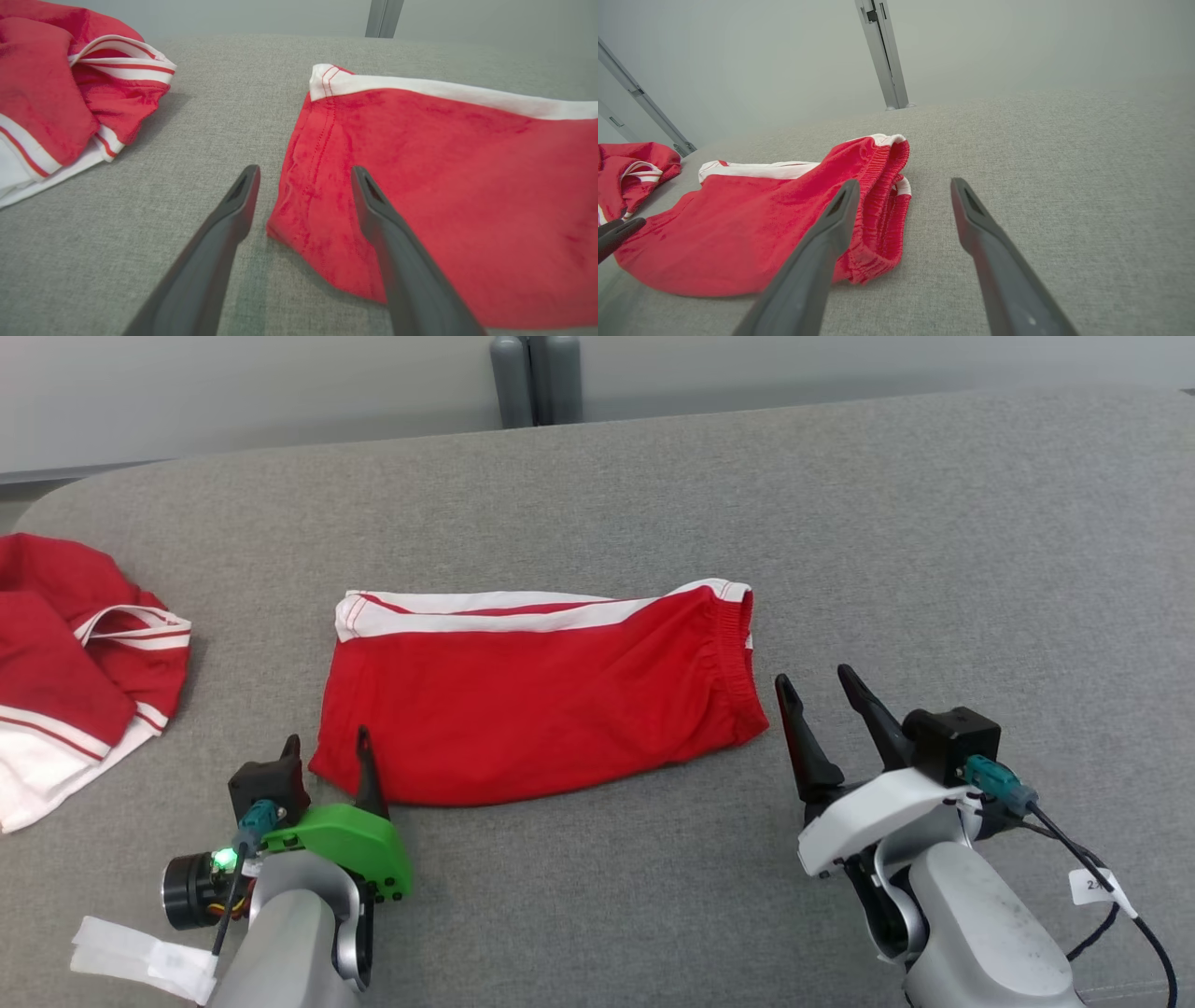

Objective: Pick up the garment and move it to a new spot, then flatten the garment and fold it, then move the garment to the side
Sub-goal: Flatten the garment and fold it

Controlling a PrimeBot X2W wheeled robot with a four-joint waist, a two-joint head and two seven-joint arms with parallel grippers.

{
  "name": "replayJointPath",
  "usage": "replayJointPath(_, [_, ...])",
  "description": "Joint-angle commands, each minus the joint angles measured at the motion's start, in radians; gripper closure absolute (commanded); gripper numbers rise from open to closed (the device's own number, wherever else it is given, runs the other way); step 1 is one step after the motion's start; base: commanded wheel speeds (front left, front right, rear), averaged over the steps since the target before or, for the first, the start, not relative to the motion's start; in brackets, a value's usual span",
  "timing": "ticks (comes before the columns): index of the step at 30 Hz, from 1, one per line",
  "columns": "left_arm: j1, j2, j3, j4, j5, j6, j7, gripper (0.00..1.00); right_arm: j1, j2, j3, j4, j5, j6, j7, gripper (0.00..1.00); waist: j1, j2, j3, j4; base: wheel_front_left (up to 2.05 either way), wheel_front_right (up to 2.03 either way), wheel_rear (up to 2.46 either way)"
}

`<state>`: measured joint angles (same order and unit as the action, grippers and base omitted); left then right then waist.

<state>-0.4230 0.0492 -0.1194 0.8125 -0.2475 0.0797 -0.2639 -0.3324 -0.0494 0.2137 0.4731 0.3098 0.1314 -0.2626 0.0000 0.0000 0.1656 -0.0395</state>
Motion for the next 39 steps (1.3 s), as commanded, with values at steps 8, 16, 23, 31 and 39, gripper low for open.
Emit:
replayJointPath(8, [0.073,0.003,-0.07,-0.085,-0.038,0.025,0.0,0.0,-0.102,-0.003,0.028,0.13,-0.009,-0.001,-0.003,0.0,0.0,0.0,0.034,0.077,0.0,0.0,0.0])
replayJointPath(16, [0.044,0.003,-0.086,-0.093,-0.054,0.036,-0.001,0.0,-0.12,-0.003,-0.014,0.277,0.01,-0.001,-0.003,0.0,0.0,0.0,0.067,0.111,0.0,0.0,0.0])
replayJointPath(23, [0.039,0.003,-0.081,-0.114,-0.038,0.042,-0.001,0.0,-0.108,-0.001,0.055,0.308,0.12,-0.001,0.001,0.29,0.0,0.0,0.084,0.115,0.0,0.0,0.0])
replayJointPath(31, [0.053,0.003,-0.074,-0.123,-0.019,0.033,-0.001,0.0,-0.104,-0.004,0.039,0.268,0.207,-0.002,-0.001,1.0,0.0,0.0,0.074,0.106,0.0,0.0,0.0])
replayJointPath(39, [0.092,0.003,-0.049,-0.117,-0.002,0.028,-0.001,0.0,-0.094,-0.004,-0.038,0.257,0.231,-0.001,-0.002,1.0,0.0,0.0,0.034,0.068,0.0,0.0,0.0])
